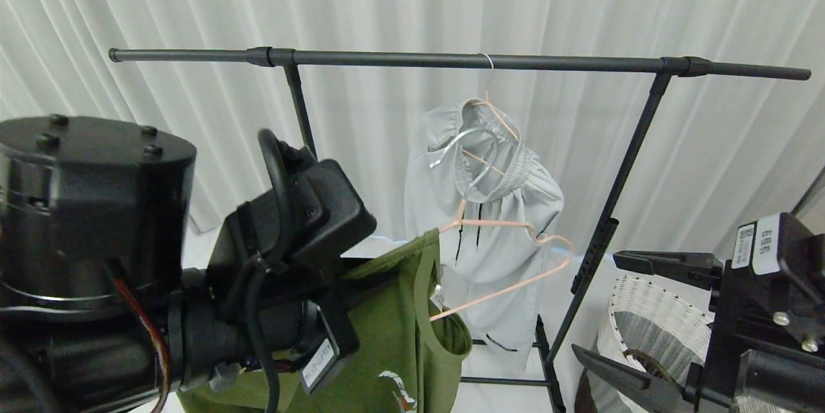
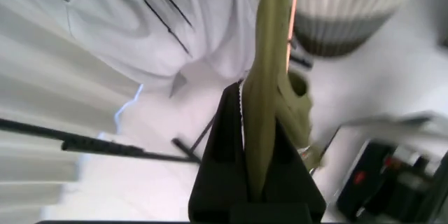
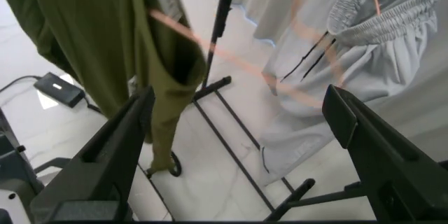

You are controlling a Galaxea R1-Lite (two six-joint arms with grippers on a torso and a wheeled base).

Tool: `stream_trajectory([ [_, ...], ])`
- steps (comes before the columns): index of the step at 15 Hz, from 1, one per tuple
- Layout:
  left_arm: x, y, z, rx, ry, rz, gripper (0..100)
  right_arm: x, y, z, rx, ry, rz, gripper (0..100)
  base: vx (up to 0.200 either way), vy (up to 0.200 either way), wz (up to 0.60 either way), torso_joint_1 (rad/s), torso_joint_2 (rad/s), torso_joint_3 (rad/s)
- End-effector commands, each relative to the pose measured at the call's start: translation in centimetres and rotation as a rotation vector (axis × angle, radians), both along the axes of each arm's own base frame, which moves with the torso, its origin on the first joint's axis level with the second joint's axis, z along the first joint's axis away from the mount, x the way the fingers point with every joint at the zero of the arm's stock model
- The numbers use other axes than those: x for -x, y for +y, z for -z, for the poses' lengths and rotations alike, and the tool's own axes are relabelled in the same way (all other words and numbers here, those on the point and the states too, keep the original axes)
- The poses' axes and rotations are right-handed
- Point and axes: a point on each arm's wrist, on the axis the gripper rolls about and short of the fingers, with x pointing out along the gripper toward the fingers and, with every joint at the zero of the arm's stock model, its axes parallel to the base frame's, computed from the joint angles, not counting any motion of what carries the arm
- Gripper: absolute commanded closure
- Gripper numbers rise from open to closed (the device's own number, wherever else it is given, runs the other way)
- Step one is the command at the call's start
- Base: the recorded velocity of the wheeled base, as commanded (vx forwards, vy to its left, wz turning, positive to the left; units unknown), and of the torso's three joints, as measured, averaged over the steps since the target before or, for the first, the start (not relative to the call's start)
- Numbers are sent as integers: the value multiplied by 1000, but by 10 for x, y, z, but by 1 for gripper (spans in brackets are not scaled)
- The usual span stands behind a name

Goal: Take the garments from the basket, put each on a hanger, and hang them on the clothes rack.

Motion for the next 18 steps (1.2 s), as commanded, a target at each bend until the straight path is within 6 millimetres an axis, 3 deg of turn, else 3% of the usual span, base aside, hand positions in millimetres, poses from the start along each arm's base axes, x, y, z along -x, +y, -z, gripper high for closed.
stream_trajectory([
  [1,-1,-3,-19,74,-23,-9,100,1,1,1,2,4,-9,0,0,0,0,0,0,0],
  [3,-6,-8,-34,156,-59,-17,100,0,5,4,8,25,-20,0,0,0,0,0,0,0],
  [6,-9,-11,-38,191,-98,-13,100,-10,18,10,-36,103,6,0,0,0,0,0,0,0],
  [13,-3,-7,-55,236,-144,1,100,-60,77,26,-258,182,203,0,0,0,0,0,0,0],
  [18,1,-5,-57,241,-153,9,100,-87,99,33,-311,169,274,0,0,0,0,0,0,0],
])
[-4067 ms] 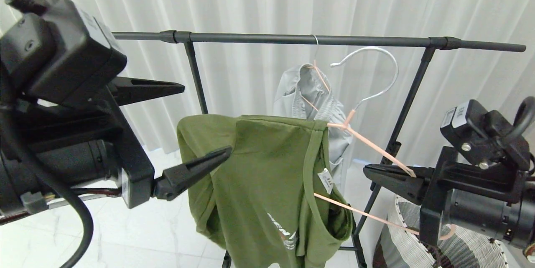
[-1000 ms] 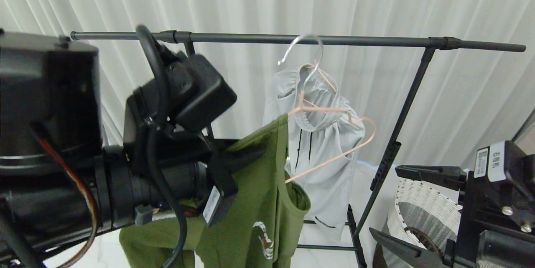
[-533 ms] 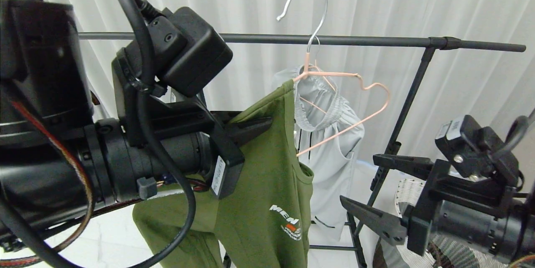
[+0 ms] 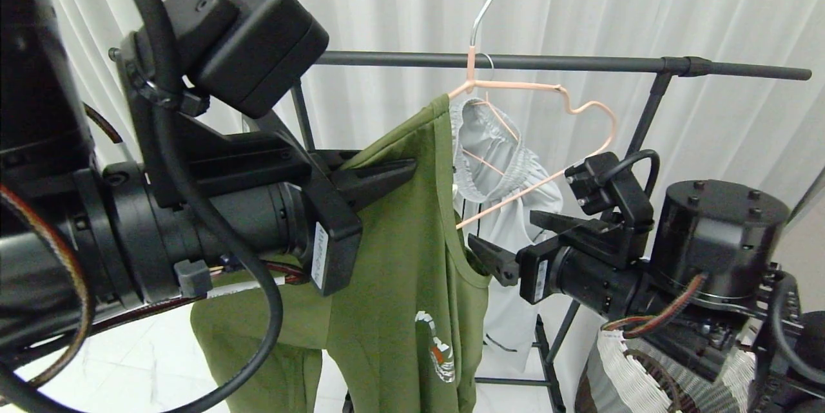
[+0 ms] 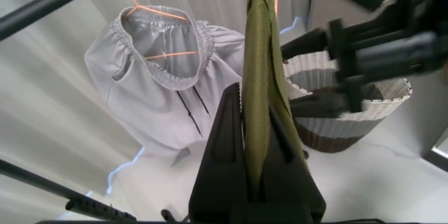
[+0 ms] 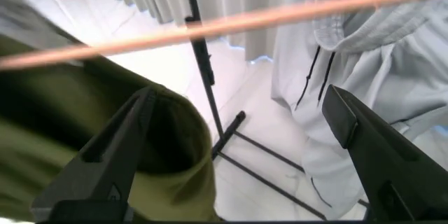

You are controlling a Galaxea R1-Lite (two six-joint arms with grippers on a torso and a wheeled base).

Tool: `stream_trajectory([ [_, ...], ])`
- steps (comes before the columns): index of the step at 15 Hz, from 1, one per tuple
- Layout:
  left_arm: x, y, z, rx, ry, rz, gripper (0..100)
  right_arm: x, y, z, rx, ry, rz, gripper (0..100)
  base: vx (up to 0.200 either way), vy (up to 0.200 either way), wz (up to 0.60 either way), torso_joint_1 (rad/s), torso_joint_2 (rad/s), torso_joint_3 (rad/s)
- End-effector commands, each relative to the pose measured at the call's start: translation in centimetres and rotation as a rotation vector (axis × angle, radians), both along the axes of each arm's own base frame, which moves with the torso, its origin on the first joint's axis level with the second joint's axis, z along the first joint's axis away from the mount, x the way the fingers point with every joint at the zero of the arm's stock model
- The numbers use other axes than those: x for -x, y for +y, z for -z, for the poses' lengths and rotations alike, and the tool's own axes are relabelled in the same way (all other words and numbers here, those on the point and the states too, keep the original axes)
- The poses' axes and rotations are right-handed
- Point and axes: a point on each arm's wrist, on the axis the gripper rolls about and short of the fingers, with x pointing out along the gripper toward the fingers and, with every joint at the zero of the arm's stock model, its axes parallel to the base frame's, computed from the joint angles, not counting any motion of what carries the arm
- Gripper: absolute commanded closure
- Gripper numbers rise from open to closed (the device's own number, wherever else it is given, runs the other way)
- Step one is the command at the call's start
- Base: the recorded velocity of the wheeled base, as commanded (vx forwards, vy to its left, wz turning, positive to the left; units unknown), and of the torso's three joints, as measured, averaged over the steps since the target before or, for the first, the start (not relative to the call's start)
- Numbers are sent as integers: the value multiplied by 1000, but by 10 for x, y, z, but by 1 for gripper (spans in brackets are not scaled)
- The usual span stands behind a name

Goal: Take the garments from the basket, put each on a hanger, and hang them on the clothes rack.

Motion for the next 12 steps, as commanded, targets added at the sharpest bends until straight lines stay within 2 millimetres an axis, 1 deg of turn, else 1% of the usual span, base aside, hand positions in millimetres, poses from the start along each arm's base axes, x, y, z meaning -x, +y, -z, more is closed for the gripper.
stream_trajectory([
  [1,1,1,-1,1,-5,0,100,-8,9,12,30,24,3,0,0,0,0,0,0,0],
  [3,0,1,-1,-1,-5,-3,100,-2,7,14,39,30,-11,0,0,0,0,0,0,0],
  [7,0,1,-1,-1,-8,-4,100,19,-8,28,91,62,-34,0,0,0,0,0,0,0],
  [12,2,3,-3,7,-13,-1,100,22,-12,39,134,83,-10,0,0,0,0,0,0,0],
])
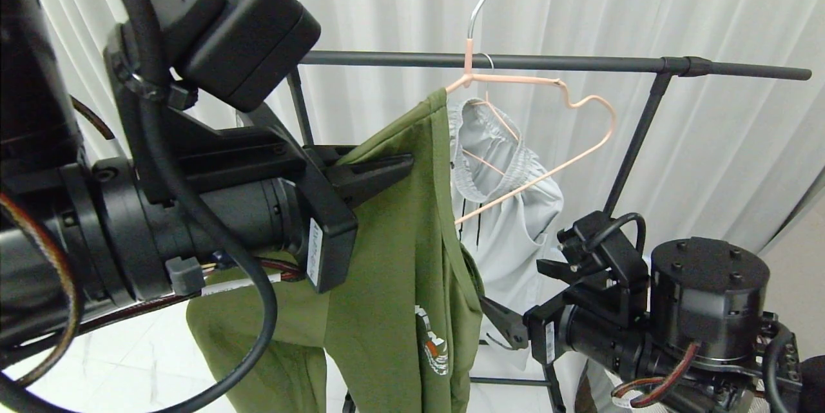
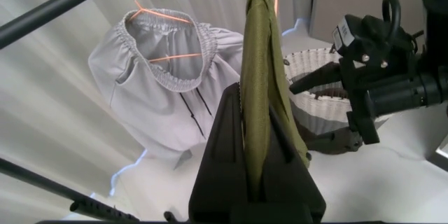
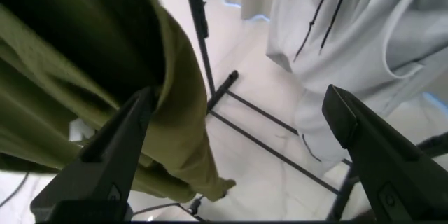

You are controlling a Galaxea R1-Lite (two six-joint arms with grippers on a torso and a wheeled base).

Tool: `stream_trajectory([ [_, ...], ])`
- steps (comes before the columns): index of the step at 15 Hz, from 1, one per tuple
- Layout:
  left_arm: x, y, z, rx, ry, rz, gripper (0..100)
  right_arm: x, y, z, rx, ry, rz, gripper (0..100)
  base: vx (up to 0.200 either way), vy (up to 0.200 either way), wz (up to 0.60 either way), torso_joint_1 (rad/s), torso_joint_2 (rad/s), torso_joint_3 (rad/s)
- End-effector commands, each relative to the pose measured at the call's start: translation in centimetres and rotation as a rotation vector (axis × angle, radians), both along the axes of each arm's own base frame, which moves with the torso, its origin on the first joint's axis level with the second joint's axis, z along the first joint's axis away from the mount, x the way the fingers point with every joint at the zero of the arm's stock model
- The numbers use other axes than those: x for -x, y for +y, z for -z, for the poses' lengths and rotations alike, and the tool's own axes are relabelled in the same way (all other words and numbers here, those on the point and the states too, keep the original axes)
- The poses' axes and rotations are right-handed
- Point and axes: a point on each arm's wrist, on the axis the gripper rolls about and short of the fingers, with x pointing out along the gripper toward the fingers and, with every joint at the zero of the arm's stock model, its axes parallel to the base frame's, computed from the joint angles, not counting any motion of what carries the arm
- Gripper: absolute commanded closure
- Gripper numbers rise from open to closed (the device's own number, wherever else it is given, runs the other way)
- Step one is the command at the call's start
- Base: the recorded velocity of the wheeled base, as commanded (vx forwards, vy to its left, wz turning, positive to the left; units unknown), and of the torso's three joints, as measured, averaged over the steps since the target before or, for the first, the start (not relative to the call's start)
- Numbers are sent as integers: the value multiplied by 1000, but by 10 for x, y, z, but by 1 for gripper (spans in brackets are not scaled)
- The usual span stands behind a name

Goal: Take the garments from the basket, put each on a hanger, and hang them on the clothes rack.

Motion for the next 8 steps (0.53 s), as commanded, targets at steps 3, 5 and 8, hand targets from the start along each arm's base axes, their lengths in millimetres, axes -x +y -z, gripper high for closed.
stream_trajectory([
  [3,4,4,-1,6,-5,1,100,-1,-8,8,71,-12,25,0,0,0,0,0,0,0],
  [5,7,7,1,5,-4,-1,100,-5,-21,14,116,-11,67,0,0,0,0,0,0,0],
  [8,10,11,6,-4,4,-1,100,-12,-36,12,129,-23,123,0,0,0,0,0,0,0],
])
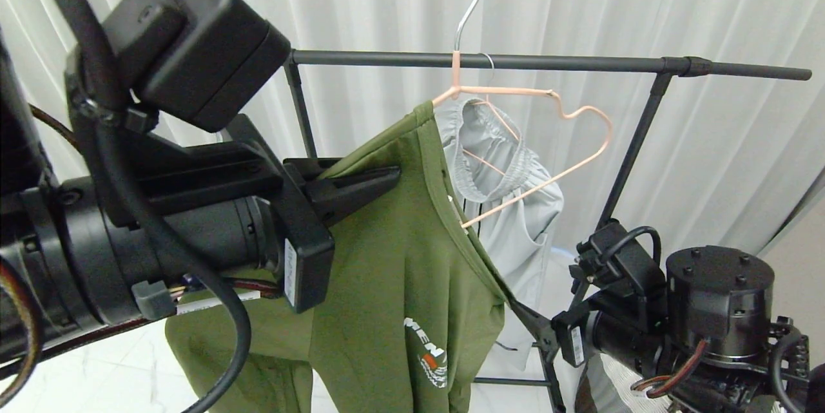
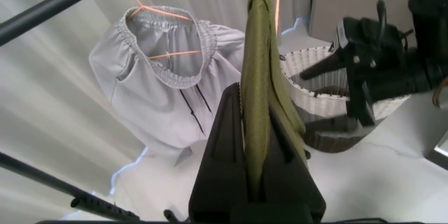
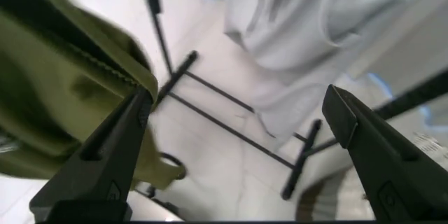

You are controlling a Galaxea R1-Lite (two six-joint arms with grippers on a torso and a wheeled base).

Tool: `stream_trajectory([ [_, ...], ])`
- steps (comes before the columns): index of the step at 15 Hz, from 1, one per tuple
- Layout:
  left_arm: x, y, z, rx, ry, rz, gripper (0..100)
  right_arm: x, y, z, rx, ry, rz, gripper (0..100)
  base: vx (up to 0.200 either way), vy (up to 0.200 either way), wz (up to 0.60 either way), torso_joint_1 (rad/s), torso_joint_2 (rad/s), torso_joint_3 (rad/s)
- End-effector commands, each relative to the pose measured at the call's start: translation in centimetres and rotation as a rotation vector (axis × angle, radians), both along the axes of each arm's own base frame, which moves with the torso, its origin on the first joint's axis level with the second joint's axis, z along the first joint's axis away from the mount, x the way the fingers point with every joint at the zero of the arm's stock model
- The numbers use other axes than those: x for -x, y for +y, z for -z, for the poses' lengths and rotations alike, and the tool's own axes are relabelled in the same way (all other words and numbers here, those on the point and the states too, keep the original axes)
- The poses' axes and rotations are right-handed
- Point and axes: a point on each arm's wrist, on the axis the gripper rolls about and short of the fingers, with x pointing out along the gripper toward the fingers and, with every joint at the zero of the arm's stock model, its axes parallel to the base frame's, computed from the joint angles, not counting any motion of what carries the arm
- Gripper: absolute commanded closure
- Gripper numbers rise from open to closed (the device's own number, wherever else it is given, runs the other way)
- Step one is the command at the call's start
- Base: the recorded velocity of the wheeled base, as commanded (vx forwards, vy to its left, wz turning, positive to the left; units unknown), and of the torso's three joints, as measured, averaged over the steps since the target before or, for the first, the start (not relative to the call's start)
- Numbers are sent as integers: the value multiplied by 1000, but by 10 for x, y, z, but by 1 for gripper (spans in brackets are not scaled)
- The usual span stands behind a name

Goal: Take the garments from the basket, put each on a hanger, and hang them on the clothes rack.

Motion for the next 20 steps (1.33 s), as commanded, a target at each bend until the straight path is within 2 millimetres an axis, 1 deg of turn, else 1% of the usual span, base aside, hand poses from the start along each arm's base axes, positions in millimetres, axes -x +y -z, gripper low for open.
stream_trajectory([
  [1,3,3,3,-6,1,0,100,-5,-11,-4,1,-16,39,0,0,0,0,0,0,0],
  [2,4,4,4,-10,0,0,100,-8,-15,-4,7,-21,59,0,0,0,0,0,0,0],
  [3,6,7,9,-35,-4,2,100,-15,-26,-6,34,-45,99,0,0,0,0,0,0,0],
  [5,11,16,25,-102,-14,1,100,-27,-48,-8,71,-69,182,0,0,0,0,0,0,0],
  [6,13,22,36,-135,-3,-10,100,-32,-57,-11,73,-79,218,0,0,0,0,0,0,0],
  [7,15,27,42,-147,7,-15,100,-34,-63,-13,71,-86,246,0,0,0,0,0,0,0],
  [9,22,34,55,-175,29,-13,100,-37,-74,-19,65,-108,282,0,0,0,0,0,0,0],
  [11,23,35,62,-191,45,-12,100,-32,-76,-25,48,-127,276,0,0,0,0,0,0,0],
  [12,22,34,62,-189,45,-12,100,-23,-74,-29,34,-137,235,0,0,0,0,0,0,0],
  [14,20,31,55,-155,17,-15,100,5,-66,-25,0,-105,130,0,0,0,0,0,0,0],
  [16,19,30,51,-128,-11,-17,100,31,-53,-21,-46,-71,10,0,0,0,0,0,0,0],
  [18,19,30,49,-120,-16,-17,100,40,-40,-23,-83,-54,-59,0,0,0,0,0,0,0],
  [19,19,30,45,-108,-25,-15,100,39,-24,-28,-116,-49,-97,0,0,0,0,0,0,0],
  [20,18,29,43,-104,-30,-15,100,38,-18,-30,-128,-50,-106,0,0,0,0,0,0,0],
])
